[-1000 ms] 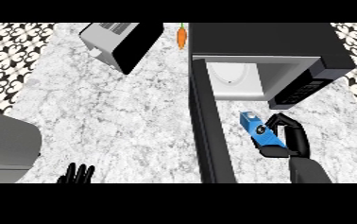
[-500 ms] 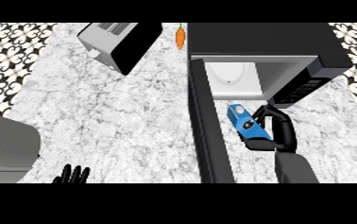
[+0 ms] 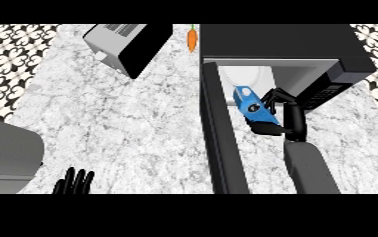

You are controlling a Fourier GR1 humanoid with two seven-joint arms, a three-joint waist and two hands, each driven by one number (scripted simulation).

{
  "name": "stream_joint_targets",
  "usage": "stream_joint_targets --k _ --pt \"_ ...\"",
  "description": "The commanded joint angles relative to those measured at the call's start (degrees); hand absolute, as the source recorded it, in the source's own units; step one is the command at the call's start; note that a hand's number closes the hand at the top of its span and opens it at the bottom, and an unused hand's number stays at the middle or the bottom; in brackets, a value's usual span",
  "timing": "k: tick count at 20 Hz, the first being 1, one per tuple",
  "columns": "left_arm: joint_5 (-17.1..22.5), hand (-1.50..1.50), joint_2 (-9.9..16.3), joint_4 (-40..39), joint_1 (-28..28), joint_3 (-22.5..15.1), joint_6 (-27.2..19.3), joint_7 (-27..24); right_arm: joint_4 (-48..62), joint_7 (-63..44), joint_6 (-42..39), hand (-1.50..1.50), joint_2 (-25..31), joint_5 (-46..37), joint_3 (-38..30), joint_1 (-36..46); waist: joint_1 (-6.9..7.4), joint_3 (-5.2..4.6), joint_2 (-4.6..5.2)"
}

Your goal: Pick up the milk, place it into the microwave and close the microwave

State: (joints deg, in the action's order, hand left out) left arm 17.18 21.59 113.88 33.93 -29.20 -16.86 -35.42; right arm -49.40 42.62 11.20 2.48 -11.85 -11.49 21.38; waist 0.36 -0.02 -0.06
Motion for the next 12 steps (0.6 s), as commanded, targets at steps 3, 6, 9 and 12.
stream_joint_targets --k 3,6,9,12 --pt "2.9 -1.50 0.6 -0.7 -2.0 3.0 2.7 2.0 5.8 -4.6 2.8 1.50 2.7 -1.3 -0.6 7.8 0.29 0.03 0.14" --pt "0.3 -1.50 0.0 -0.2 -1.4 1.4 1.4 0.6 13.9 -7.7 7.1 1.50 5.6 -5.4 -0.9 15.7 1.28 0.06 0.44" --pt "-0.3 -1.50 0.3 0.1 -0.9 0.8 1.2 1.4 17.2 -10.3 11.8 1.50 6.4 -8.8 0.3 18.6 1.35 0.06 0.40" --pt "0.7 -1.50 -0.8 -1.8 -0.8 0.8 2.6 -0.8 25.9 -7.0 15.4 1.50 6.6 -8.8 -1.9 22.1 2.26 0.11 0.79"
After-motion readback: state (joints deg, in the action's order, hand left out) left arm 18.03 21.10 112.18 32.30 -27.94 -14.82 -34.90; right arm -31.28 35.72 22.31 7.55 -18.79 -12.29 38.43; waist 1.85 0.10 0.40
